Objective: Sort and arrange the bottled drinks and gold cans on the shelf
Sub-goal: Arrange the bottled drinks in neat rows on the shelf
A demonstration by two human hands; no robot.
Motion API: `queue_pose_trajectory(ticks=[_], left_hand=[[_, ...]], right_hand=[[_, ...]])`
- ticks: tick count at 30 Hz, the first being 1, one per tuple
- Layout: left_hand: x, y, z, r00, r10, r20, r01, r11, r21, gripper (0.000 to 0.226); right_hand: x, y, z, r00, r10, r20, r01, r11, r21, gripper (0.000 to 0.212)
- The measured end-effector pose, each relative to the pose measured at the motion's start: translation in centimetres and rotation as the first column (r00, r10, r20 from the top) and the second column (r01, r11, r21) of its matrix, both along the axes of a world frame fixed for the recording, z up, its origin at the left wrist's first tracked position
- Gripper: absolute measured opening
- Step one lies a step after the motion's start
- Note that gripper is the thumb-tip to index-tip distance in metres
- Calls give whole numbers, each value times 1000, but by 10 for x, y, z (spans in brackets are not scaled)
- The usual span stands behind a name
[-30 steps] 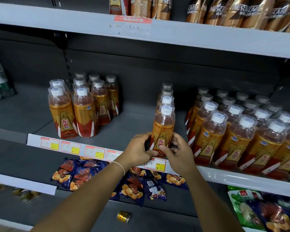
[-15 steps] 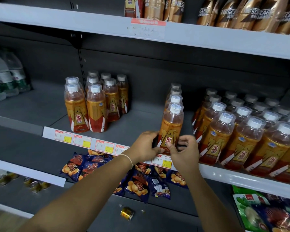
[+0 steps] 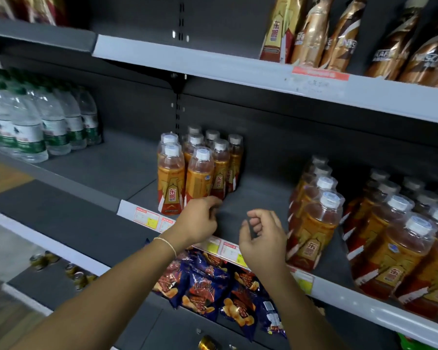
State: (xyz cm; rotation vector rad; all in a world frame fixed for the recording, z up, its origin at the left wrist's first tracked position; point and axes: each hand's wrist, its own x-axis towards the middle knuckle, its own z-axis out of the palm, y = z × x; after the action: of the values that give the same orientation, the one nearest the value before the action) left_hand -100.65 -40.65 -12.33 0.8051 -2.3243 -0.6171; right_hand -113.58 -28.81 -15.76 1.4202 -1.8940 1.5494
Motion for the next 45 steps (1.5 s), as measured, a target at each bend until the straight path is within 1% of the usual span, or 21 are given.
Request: queue_pose_trajectory(ticks=[2,5,9,13,15,18,20,23,25,26,30,31,33,34,37,39,41,43,45], left_hand=[[15,-14,-1,1000,18,-16,-18,1000,1,46],[26,-32,-3,999,-5,-41,6,999,32,46],[24,-45,-4,994,-85,-73,88,995,40,47],[12,-48,-3,975,-209,-83,213,975,57,46],[5,-46,-6,963,-260,-69,264,963,55,46],[-13,-40,-12,943,-329,-57,332,942,49,44],[-29,-34,-16,925,-376,-62,379,923,60,42],[-61,-23,-19,915,-398,-70,404,901,159,43],[-87,-15,-21,918,-394,-54,396,895,205,46],[-101,-11,-20,918,-392,-55,394,889,234,49],[-150,1,-9,918,-361,-163,395,804,444,60],[-161,3,-6,917,-342,-203,398,782,480,62],[-183,7,-1,906,-299,-301,419,736,531,64],[-194,9,0,898,-272,-345,430,706,563,65],[-216,16,-1,875,-211,-436,473,567,674,69],[-226,18,-4,855,-192,-482,509,487,710,72],[-233,18,-9,838,-167,-519,536,429,727,76],[-237,18,-11,829,-148,-539,549,401,734,75],[-239,19,-11,819,-149,-554,565,378,733,75]], right_hand=[[13,-17,-1,999,18,27,-19,999,31,21],[28,-35,-3,1000,20,21,-21,998,59,20],[36,-52,-3,1000,-1,16,-1,995,104,20],[34,-55,0,996,-87,30,81,986,149,21],[29,-50,-2,989,-143,39,134,976,173,21],[20,-31,-7,961,-273,52,255,941,222,18],[13,-15,-12,942,-323,86,294,923,248,19],[-1,14,-14,939,-307,158,275,941,196,29],[-10,32,-11,941,-312,133,289,943,167,36],[-14,40,-10,942,-320,101,302,940,158,35],[-35,69,-11,944,-331,21,326,937,124,16],[-41,75,-12,945,-326,-2,323,936,140,17],[-54,85,-15,948,-318,-29,316,924,214,31],[-60,89,-16,947,-321,-18,314,911,268,36],[-72,94,-17,945,-327,8,298,871,391,42],[-76,94,-18,948,-319,-1,292,865,408,42],[-78,96,-20,950,-312,0,287,873,394,40],[-82,101,-25,949,-317,-6,294,873,390,39],[-86,104,-27,939,-340,-54,333,856,396,43]])
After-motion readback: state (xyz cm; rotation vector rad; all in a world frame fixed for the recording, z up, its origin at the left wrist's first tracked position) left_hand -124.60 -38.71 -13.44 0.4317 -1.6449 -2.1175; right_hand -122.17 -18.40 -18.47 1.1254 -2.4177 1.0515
